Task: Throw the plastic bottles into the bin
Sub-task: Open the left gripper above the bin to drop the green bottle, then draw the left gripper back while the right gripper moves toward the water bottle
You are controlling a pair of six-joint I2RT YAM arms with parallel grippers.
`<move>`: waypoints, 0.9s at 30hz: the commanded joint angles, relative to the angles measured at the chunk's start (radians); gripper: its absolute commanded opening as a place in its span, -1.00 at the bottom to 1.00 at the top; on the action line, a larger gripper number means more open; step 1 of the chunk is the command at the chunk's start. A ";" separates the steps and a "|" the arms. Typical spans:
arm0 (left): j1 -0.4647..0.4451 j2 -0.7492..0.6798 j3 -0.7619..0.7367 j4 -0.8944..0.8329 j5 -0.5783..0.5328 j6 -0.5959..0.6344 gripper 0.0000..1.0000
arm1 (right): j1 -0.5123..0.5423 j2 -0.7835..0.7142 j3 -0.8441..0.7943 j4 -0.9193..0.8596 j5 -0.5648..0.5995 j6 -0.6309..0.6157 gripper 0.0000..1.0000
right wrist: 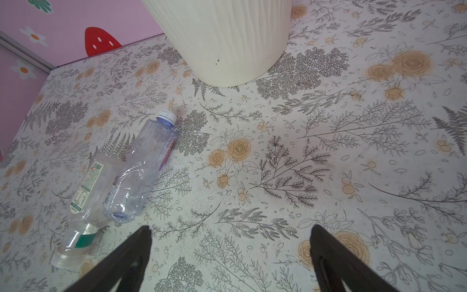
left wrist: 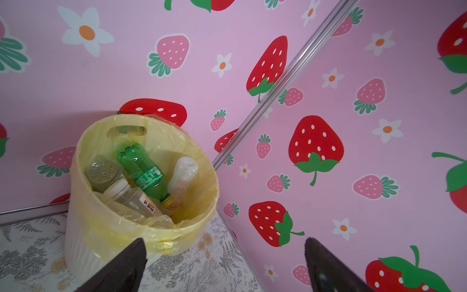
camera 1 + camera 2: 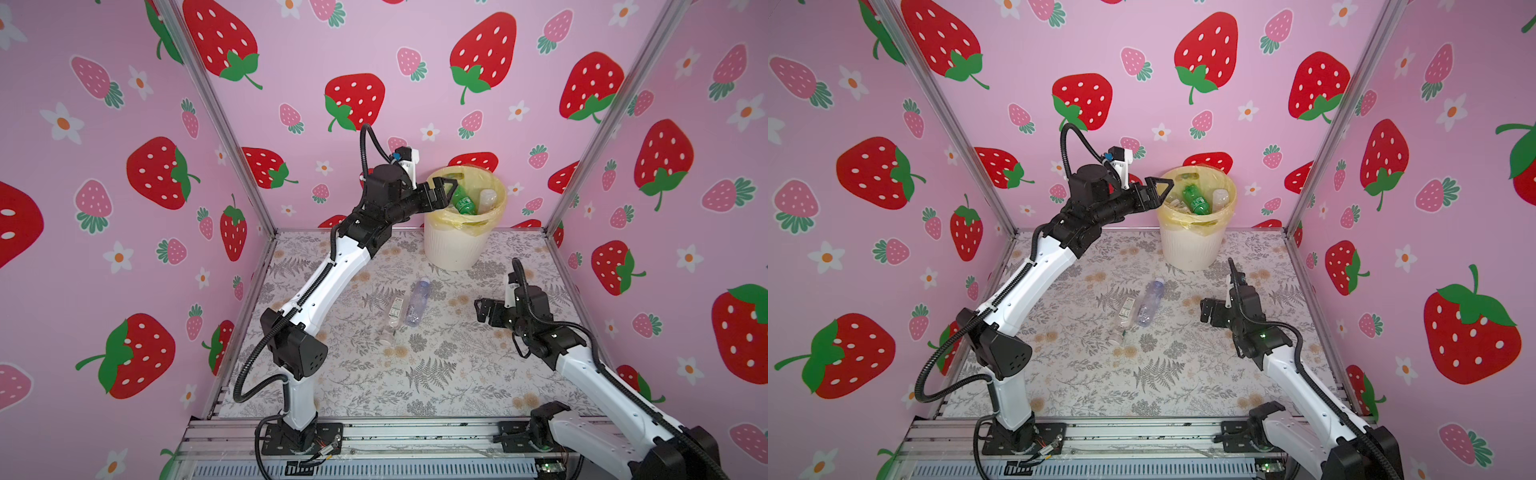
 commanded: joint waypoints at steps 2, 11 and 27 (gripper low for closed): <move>0.037 -0.097 -0.134 -0.047 -0.032 0.043 0.98 | 0.001 0.002 0.009 0.031 -0.028 0.035 0.99; 0.129 -0.231 -0.334 -0.188 0.009 0.048 0.98 | 0.012 0.024 -0.012 0.023 -0.025 0.078 0.99; 0.279 -0.398 -0.616 -0.334 0.073 0.124 0.98 | 0.138 0.104 0.002 0.066 0.017 0.171 0.99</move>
